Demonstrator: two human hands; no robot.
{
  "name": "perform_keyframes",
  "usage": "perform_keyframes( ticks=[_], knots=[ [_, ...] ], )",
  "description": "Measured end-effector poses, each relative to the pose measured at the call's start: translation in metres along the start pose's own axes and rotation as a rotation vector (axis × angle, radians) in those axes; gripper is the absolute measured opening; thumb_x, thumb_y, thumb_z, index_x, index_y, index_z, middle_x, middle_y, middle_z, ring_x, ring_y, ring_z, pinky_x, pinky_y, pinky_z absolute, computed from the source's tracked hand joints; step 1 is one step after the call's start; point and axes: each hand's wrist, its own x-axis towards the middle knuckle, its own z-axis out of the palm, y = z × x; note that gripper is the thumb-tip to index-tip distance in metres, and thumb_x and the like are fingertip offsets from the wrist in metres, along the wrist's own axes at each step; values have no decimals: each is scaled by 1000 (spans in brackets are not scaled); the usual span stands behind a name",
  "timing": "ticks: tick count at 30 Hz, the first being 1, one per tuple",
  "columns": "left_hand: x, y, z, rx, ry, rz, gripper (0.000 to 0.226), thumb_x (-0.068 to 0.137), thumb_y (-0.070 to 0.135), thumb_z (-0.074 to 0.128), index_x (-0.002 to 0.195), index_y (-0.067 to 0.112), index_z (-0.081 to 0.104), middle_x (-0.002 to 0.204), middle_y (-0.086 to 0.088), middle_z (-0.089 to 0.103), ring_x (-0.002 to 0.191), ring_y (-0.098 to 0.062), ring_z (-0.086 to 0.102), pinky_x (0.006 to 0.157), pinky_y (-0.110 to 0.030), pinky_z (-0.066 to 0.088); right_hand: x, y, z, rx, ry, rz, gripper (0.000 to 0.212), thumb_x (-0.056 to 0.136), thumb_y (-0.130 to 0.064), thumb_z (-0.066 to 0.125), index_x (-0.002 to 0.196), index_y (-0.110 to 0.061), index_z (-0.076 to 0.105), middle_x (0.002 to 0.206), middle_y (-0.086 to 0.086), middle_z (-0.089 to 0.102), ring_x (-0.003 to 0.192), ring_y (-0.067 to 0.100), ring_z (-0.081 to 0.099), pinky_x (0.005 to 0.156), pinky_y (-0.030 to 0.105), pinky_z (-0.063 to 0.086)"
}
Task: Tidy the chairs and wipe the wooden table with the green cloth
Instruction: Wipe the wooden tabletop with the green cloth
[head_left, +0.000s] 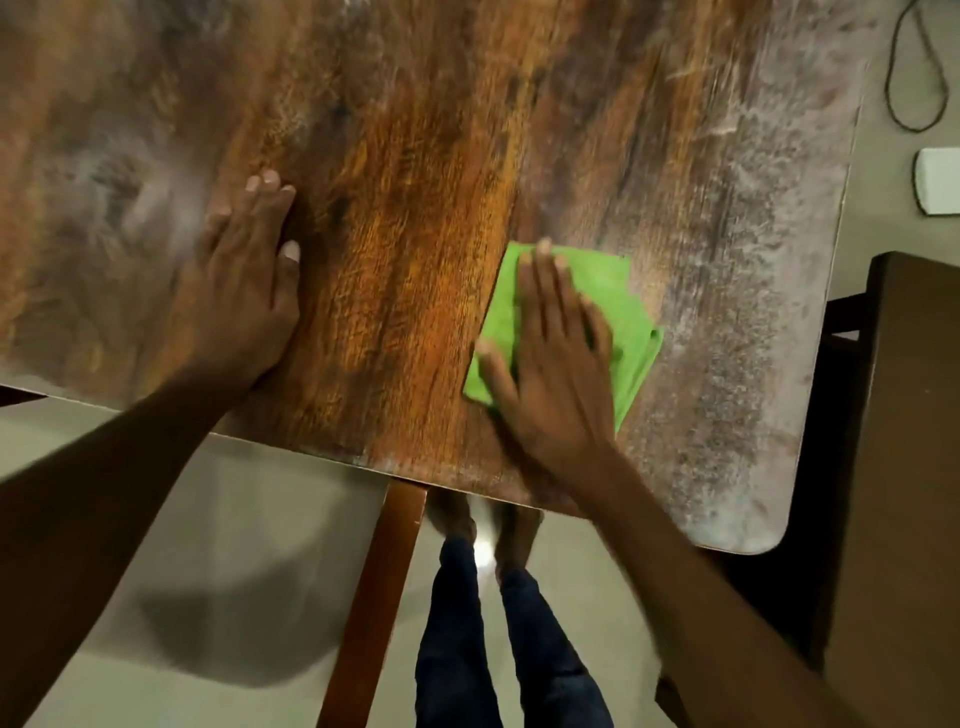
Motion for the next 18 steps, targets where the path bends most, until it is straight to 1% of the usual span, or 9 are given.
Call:
perform_keyframes(
  ticks=[2,4,6,8,10,12,13,15,18],
  knots=[
    [-1,0,2,3,-9,0,52,116,20,36,167,11,28,175,-10,24,163,-21,19,132,-41,10,57,17,-12,-3,78,128,82,110,-62,21,170,-10,1,179,10,-3,165,23,-2,132,46,4],
    [-1,-1,4,11,-9,0,52,116,22,33,167,11,28,175,-10,23,163,-21,18,133,-45,10,91,25,-18,-21,118,196,83,109,-62,16,169,-6,5,178,12,2,165,26,2,132,47,8],
    [0,-1,6,13,-4,2,52,116,23,32,166,11,29,175,-10,24,163,-21,18,132,-46,11,88,17,-12,-56,130,224,82,109,-59,17,169,-4,6,178,14,1,165,28,1,132,47,9],
    [0,-2,8,21,3,2,52,116,22,32,166,9,29,174,-11,25,163,-22,19,132,-46,12,55,-20,3,-43,111,252,81,110,-57,20,169,-4,2,178,15,-3,165,29,-3,133,50,7],
    [2,-2,9,27,11,2,51,115,21,33,165,8,31,174,-12,26,163,-24,20,132,-45,14,15,-78,20,34,42,202,81,110,-55,25,168,-5,-3,177,15,-9,164,28,-10,133,51,5],
    [2,-2,10,26,23,3,51,115,21,33,164,8,32,173,-13,28,162,-25,23,131,-45,16,-15,-129,35,83,-27,62,83,111,-54,31,168,-5,-4,177,14,-12,164,27,-14,133,49,4],
    [2,-2,9,24,26,6,52,114,22,33,164,9,33,173,-13,29,161,-26,25,130,-45,17,-24,-142,38,96,-52,-5,83,111,-53,34,169,-5,-3,177,14,-11,164,27,-13,133,48,4],
    [2,-3,8,22,17,5,52,114,24,32,164,11,33,173,-12,29,161,-25,25,130,-45,17,-31,-140,38,81,-62,-103,82,111,-52,36,169,-7,0,178,12,-7,165,25,-11,133,46,7],
    [3,-1,9,12,-4,-4,52,113,26,32,163,13,33,172,-13,31,161,-25,26,131,-45,16,-47,-94,29,55,-70,-112,81,112,-55,33,169,-9,-2,178,8,-10,164,20,-13,133,45,6]
  ],
)
